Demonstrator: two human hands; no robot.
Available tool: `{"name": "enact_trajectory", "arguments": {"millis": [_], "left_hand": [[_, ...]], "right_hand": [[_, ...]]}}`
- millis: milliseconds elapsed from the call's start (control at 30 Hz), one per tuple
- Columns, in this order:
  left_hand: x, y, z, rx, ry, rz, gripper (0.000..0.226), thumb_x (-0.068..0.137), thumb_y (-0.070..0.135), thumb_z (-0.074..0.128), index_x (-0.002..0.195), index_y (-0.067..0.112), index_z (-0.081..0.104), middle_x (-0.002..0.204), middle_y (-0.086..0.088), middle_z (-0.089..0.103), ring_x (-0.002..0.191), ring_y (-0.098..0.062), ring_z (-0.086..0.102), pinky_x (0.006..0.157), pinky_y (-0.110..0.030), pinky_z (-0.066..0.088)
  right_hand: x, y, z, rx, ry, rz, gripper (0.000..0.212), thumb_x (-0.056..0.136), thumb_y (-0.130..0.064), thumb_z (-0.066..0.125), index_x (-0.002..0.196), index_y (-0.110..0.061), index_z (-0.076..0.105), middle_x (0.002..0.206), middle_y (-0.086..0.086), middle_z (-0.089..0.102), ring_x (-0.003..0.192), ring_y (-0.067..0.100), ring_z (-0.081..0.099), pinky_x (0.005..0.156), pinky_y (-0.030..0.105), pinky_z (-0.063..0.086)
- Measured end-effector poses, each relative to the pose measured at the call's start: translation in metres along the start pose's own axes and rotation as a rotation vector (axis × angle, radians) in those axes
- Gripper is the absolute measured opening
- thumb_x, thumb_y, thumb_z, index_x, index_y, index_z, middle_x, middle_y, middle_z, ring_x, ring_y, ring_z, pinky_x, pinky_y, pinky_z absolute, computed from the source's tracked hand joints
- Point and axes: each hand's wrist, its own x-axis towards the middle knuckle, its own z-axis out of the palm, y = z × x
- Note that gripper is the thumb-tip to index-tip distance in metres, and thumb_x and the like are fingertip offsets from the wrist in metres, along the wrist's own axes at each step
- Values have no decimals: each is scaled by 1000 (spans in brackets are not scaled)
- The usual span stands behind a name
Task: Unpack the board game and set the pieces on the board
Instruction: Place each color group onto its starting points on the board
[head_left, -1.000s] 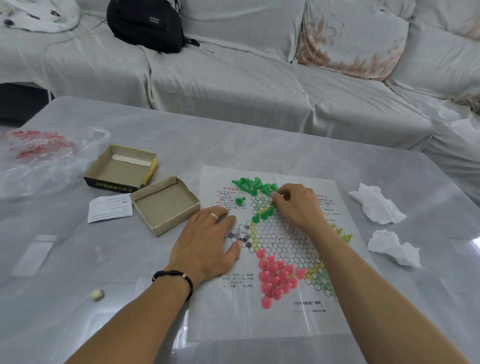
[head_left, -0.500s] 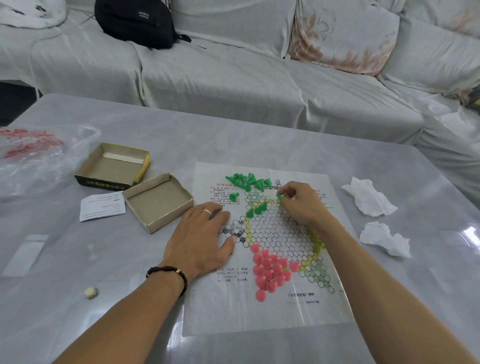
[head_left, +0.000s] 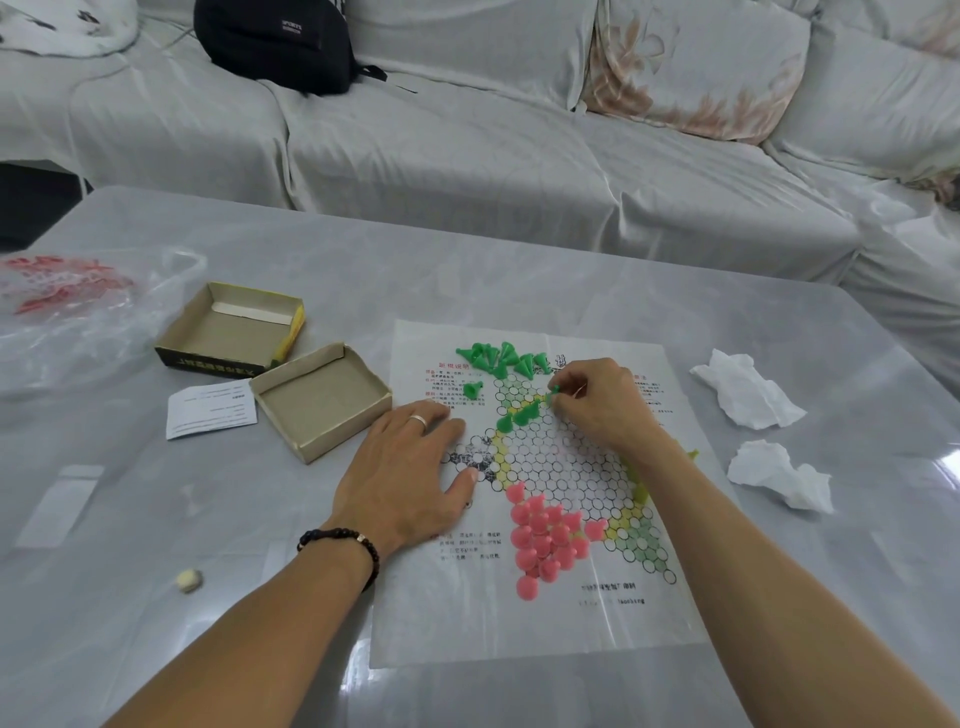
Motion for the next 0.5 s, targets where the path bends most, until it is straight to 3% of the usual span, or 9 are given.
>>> {"name": "enact_trajectory", "arguments": {"millis": [233, 367, 500], "left_hand": [[0, 0, 0, 8, -5, 1, 50, 85, 57, 44, 126, 30, 49, 137, 6, 43, 129, -16, 36, 112, -31, 25], [0, 0, 0, 2, -3, 0, 50, 85, 57, 45, 126, 29, 50, 137, 5, 43, 129, -16, 36, 112, -32, 25], [0, 0, 0, 14, -15, 0, 50, 86, 58, 43, 128, 30, 47, 139, 6, 40, 130, -15, 34, 113, -31, 24]], "right_hand": [[1, -3, 3, -62, -82, 3, 18, 87, -9, 64, 101, -16, 72, 92, -1, 64, 82, 12, 58, 75, 23, 45], [2, -1, 3, -68, -74, 10, 27, 87, -4, 58, 109, -15, 69, 97, 0, 65, 85, 12, 60, 78, 24, 50], [9, -2, -2, -31, -3, 12, 29, 91, -4, 49, 113, -12, 67, 103, 1, 65, 80, 9, 60, 63, 11, 41]]}}
